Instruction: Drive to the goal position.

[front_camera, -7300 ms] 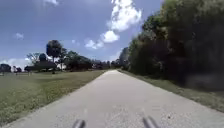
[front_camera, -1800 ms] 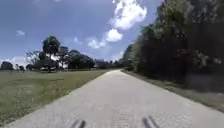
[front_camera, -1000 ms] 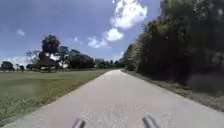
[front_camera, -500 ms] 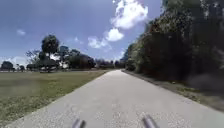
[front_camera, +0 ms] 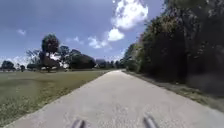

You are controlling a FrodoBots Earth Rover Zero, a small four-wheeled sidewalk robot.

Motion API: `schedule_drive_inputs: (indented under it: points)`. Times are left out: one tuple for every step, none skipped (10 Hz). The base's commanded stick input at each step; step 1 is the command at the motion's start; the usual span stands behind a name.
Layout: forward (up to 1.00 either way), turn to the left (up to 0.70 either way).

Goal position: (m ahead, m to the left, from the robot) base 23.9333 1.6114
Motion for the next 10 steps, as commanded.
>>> schedule_drive_inputs:
  points:
    - [0.50,0.00]
    - [0.50,0.00]
    - [0.50,0.00]
    - [0.50,0.00]
    - [0.50,0.00]
    - [0.50,0.00]
    - [0.50,0.00]
    - [0.50,0.00]
    - [0.50,0.00]
    - [0.50,0.00]
